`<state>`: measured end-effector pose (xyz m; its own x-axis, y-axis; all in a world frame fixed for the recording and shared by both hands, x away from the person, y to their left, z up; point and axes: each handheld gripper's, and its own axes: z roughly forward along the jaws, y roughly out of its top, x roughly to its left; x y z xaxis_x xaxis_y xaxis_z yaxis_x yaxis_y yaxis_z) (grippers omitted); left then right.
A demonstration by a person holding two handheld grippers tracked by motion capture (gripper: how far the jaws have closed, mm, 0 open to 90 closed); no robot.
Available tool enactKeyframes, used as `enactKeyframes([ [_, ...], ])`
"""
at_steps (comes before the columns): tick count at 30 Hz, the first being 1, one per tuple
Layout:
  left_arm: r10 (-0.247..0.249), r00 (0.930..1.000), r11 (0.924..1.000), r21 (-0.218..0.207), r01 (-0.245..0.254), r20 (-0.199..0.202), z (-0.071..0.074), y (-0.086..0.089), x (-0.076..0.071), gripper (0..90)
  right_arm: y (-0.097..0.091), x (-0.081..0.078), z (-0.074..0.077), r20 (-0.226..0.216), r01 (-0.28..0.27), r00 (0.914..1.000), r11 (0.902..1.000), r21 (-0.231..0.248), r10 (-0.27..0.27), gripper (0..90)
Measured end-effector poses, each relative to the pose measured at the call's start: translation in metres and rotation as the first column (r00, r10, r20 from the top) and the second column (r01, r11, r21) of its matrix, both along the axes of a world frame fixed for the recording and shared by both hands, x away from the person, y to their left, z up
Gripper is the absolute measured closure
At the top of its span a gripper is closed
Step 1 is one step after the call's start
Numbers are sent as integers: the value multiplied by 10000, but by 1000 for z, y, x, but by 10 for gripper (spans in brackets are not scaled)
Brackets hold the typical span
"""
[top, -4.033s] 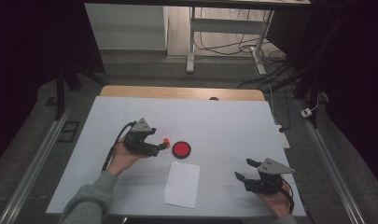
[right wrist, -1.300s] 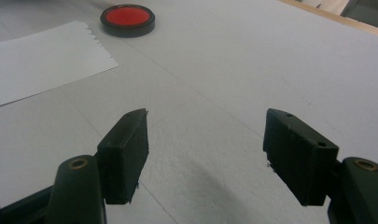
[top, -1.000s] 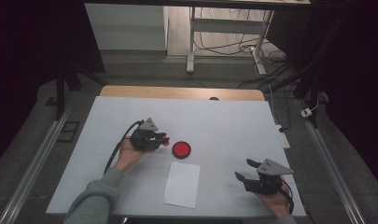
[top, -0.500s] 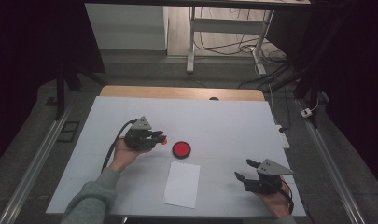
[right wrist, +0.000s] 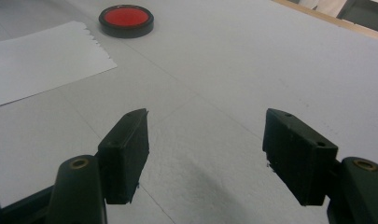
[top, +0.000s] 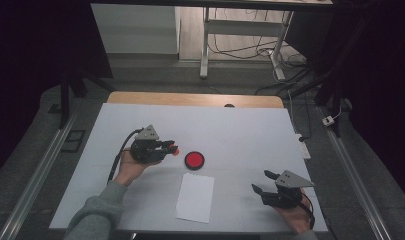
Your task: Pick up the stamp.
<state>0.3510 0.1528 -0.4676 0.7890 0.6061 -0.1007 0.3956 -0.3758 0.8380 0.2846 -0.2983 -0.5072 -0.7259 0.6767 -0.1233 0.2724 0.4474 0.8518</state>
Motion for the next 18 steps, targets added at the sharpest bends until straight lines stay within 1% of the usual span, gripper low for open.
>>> enactKeyframes([
  [10,-210,9998,9995,-254,210,19,5,0,-5,723,1,0,0,11,27,10000,10000,-51,-27,306],
  [11,-213,9998,9994,-275,214,15,5,0,-5,723,1,0,0,24,24,10000,10000,1,-24,306],
  [12,-213,9998,9994,-277,213,0,5,0,-5,723,1,0,0,9,39,10000,10000,-68,-39,306],
  [18,-285,9996,9990,-332,284,-35,7,-1,-7,723,1,0,-1,22,21,10000,10000,-66,-21,306],
])
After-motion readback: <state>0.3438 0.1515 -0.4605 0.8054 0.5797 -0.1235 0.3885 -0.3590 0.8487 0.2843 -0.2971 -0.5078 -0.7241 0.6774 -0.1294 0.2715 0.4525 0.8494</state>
